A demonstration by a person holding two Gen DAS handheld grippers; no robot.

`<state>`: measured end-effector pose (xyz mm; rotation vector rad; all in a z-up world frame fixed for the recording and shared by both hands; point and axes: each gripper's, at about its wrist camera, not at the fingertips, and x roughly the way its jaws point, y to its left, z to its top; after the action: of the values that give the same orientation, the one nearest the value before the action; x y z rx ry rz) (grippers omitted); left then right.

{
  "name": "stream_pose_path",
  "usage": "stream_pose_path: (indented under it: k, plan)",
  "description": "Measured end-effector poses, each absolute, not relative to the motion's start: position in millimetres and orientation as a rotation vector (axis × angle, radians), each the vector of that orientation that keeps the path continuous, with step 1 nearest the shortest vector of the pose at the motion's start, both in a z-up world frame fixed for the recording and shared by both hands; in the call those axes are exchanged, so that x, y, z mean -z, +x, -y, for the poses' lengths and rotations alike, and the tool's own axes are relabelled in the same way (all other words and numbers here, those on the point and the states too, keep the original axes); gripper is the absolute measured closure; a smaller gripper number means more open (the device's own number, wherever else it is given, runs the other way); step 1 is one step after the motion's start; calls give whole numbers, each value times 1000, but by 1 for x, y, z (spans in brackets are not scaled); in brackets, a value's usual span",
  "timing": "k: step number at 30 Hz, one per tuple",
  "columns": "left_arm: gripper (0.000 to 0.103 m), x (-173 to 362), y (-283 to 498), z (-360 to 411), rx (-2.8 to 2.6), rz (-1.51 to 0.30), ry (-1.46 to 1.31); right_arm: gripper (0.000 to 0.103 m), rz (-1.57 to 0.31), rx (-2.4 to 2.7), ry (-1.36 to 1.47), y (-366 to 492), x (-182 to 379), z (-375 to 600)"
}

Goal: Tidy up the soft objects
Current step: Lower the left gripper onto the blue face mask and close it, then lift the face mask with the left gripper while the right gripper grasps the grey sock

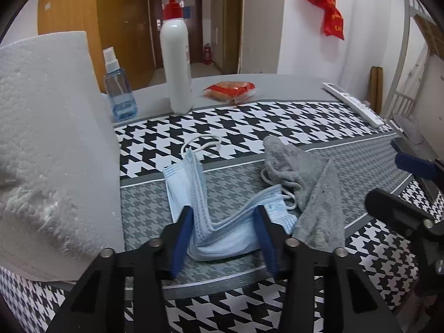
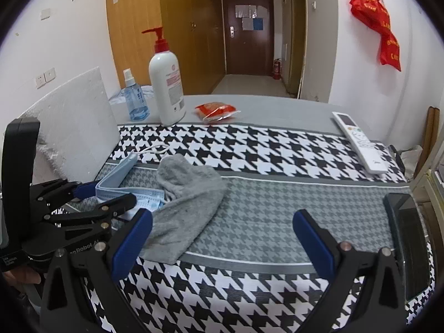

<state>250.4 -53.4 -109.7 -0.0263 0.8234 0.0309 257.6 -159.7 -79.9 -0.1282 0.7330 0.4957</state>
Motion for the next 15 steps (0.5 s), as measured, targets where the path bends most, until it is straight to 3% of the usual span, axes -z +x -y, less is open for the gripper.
stream_pose_path:
  k: [8,15]
  plan:
    - [81,111,251,47,22,-827,-81,1,-763,-512,-155,262,86,146]
    - [82,108,245,40,46,-789,-140,1,-780,-522,-170,267,90,135]
